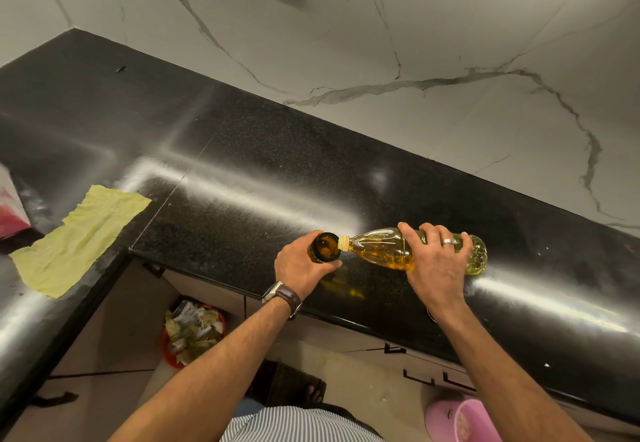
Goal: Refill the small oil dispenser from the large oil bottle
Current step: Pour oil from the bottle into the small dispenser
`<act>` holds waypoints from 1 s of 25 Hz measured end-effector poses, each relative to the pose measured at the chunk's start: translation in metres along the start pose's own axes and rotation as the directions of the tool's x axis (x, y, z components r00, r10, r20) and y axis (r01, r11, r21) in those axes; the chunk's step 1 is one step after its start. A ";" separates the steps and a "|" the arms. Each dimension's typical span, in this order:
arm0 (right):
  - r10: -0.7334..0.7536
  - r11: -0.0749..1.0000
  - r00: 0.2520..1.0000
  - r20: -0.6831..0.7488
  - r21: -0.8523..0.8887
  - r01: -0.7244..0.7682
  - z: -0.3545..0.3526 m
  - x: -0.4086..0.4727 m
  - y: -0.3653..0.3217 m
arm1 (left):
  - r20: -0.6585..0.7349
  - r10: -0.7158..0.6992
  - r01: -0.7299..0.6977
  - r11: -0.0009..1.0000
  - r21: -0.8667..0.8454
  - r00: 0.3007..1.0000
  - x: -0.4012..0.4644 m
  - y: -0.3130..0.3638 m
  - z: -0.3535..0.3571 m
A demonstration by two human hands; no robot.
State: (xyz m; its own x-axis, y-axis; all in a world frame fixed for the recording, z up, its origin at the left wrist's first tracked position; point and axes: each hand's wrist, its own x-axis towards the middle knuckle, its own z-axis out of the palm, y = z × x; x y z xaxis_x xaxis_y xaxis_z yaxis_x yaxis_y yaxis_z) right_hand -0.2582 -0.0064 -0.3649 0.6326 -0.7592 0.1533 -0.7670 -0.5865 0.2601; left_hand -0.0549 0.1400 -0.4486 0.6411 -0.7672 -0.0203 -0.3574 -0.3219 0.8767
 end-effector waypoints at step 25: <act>0.031 0.999 0.999 0.033 0.042 -0.033 0.002 -0.003 -0.001 | -0.015 0.044 -0.044 0.999 -0.009 0.999 0.000 -0.002 0.002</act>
State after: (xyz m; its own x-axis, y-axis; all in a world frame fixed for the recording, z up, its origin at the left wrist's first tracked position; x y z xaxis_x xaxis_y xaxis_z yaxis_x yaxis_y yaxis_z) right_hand -0.2601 -0.0041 -0.3679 0.6042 -0.7862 0.1295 -0.7912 -0.5726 0.2150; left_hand -0.0551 0.1397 -0.4513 0.6350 -0.7721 0.0251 -0.3793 -0.2833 0.8808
